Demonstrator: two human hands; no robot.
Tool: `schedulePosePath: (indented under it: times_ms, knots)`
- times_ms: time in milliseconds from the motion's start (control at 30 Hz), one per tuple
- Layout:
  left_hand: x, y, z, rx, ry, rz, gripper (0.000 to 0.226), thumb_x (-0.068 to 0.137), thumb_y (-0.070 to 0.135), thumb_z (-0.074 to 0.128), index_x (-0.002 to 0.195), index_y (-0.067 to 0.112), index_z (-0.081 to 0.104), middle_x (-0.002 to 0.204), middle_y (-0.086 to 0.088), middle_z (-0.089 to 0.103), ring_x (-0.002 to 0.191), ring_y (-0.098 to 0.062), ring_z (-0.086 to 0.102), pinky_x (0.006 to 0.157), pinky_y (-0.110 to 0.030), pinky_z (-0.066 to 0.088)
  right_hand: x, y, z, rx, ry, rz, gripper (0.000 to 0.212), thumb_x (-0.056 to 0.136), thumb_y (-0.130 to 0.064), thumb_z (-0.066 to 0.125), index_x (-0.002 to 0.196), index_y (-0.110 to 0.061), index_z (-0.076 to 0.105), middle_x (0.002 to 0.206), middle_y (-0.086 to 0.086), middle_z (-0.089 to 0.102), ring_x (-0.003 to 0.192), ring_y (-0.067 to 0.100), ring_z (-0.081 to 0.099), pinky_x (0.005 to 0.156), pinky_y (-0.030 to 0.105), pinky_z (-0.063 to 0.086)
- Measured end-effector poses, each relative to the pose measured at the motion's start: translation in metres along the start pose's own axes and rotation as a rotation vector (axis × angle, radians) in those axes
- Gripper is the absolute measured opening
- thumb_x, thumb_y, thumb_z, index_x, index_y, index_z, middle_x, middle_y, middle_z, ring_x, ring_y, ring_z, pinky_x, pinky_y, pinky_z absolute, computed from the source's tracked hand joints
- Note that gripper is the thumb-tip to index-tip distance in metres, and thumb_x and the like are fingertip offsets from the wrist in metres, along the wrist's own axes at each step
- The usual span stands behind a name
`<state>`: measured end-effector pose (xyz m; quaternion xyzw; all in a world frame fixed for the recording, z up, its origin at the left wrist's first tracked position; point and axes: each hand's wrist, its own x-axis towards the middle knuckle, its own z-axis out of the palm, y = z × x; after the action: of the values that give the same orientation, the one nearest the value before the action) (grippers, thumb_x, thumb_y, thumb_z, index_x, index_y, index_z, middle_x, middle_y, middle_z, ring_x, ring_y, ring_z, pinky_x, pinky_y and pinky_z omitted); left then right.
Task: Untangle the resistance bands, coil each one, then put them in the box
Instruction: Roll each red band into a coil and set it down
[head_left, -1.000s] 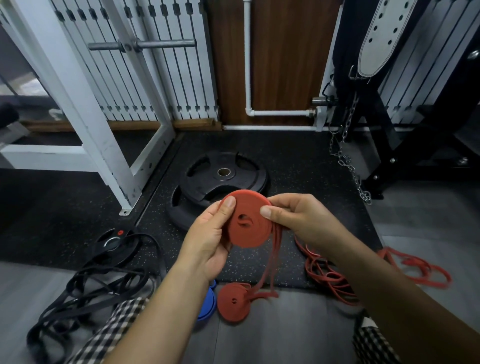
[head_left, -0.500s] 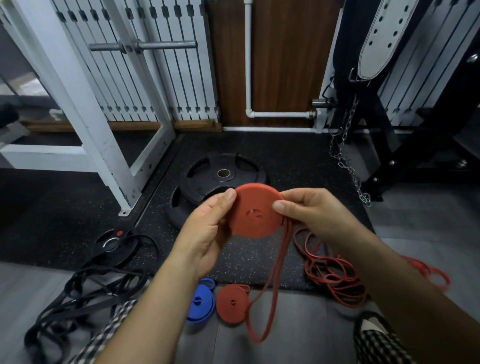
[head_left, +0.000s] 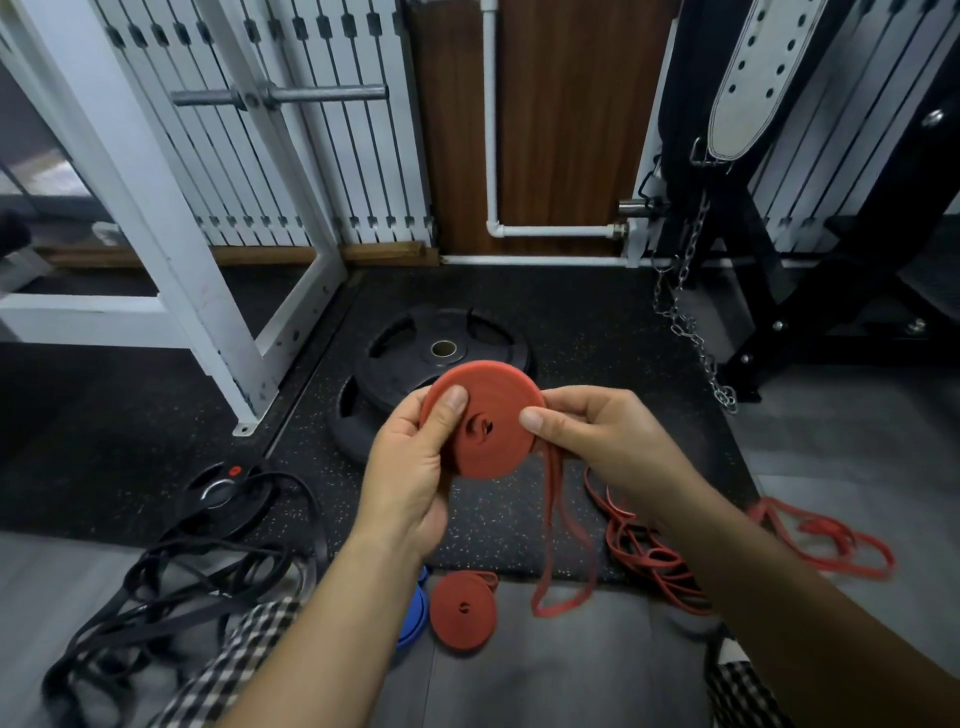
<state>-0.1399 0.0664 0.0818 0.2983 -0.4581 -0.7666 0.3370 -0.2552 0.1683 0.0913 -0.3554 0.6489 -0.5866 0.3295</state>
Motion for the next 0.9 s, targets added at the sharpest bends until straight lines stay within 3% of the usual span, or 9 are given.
schedulePosePath:
  times_ms: [100, 200, 267, 367, 467, 567, 667, 900]
  knots:
    - [-0.003, -0.008, 0.005, -0.079, 0.028, 0.000, 0.007, 0.082, 0.021, 0.058, 0.086, 0.018, 0.063, 0.072, 0.003, 0.069, 0.069, -0.010, 0.063, 0.065, -0.031, 0.053, 0.000, 0.003, 0.008, 0.103, 0.026, -0.015, 0.010, 0.082, -0.013, 0.065, 0.088, -0.021, 0.067, 0.077, -0.005, 0.074, 0.077, 0.008, 0.070, 0.068, 0.016, 0.054]
    - [-0.001, -0.009, 0.005, -0.090, -0.028, -0.049, 0.018, 0.075, 0.026, 0.059, 0.090, 0.016, 0.064, 0.074, 0.000, 0.070, 0.070, -0.013, 0.064, 0.069, -0.035, 0.053, 0.001, 0.001, 0.004, 0.134, 0.025, -0.011, 0.012, 0.083, -0.008, 0.063, 0.087, -0.018, 0.067, 0.075, -0.003, 0.074, 0.075, 0.010, 0.070, 0.068, 0.019, 0.055]
    - [0.002, -0.002, 0.001, 0.042, -0.082, -0.023, 0.027, 0.070, 0.028, 0.061, 0.095, 0.018, 0.064, 0.079, 0.001, 0.070, 0.072, -0.012, 0.063, 0.070, -0.032, 0.052, 0.002, -0.001, -0.004, 0.068, -0.004, -0.003, 0.013, 0.081, -0.008, 0.065, 0.084, -0.020, 0.068, 0.074, -0.002, 0.073, 0.072, 0.010, 0.070, 0.069, 0.021, 0.056]
    - [0.007, 0.007, -0.007, 0.264, -0.155, 0.102, 0.025, 0.075, 0.018, 0.064, 0.100, 0.022, 0.063, 0.085, 0.007, 0.070, 0.074, -0.001, 0.063, 0.065, -0.016, 0.050, 0.000, -0.003, -0.010, -0.115, -0.088, -0.020, 0.017, 0.080, -0.007, 0.068, 0.081, -0.023, 0.068, 0.077, -0.001, 0.072, 0.073, 0.009, 0.069, 0.073, 0.023, 0.057]
    - [0.005, 0.004, -0.008, 0.467, -0.255, 0.120, 0.008, 0.078, 0.019, 0.064, 0.085, 0.021, 0.067, 0.078, 0.005, 0.067, 0.070, -0.006, 0.062, 0.060, -0.018, 0.048, 0.000, -0.002, -0.005, -0.197, -0.129, -0.043, 0.016, 0.080, -0.008, 0.068, 0.082, -0.024, 0.068, 0.081, -0.002, 0.072, 0.076, 0.007, 0.069, 0.075, 0.024, 0.056]
    - [0.004, -0.001, -0.006, 0.338, -0.138, 0.078, 0.002, 0.079, 0.019, 0.063, 0.079, 0.018, 0.064, 0.067, 0.006, 0.066, 0.062, -0.007, 0.060, 0.054, -0.022, 0.047, 0.001, -0.004, 0.000, -0.104, -0.083, -0.064, 0.014, 0.080, -0.010, 0.067, 0.087, -0.021, 0.067, 0.081, -0.003, 0.072, 0.077, 0.008, 0.070, 0.070, 0.020, 0.055]
    - [0.004, 0.000, -0.002, 0.135, 0.025, 0.022, 0.005, 0.081, 0.022, 0.062, 0.079, 0.018, 0.062, 0.063, 0.005, 0.068, 0.060, -0.010, 0.062, 0.059, -0.032, 0.052, 0.000, -0.001, -0.001, -0.053, -0.050, -0.026, 0.012, 0.079, -0.012, 0.068, 0.087, -0.021, 0.067, 0.074, -0.006, 0.073, 0.076, 0.007, 0.070, 0.070, 0.018, 0.054]
    - [0.001, -0.007, 0.000, -0.065, 0.165, -0.044, 0.008, 0.086, 0.022, 0.059, 0.083, 0.016, 0.062, 0.078, -0.004, 0.066, 0.076, -0.020, 0.062, 0.075, -0.041, 0.051, -0.002, 0.008, 0.011, -0.031, 0.016, 0.011, 0.014, 0.086, -0.013, 0.062, 0.081, -0.025, 0.068, 0.074, -0.005, 0.073, 0.072, 0.005, 0.068, 0.070, 0.018, 0.055]
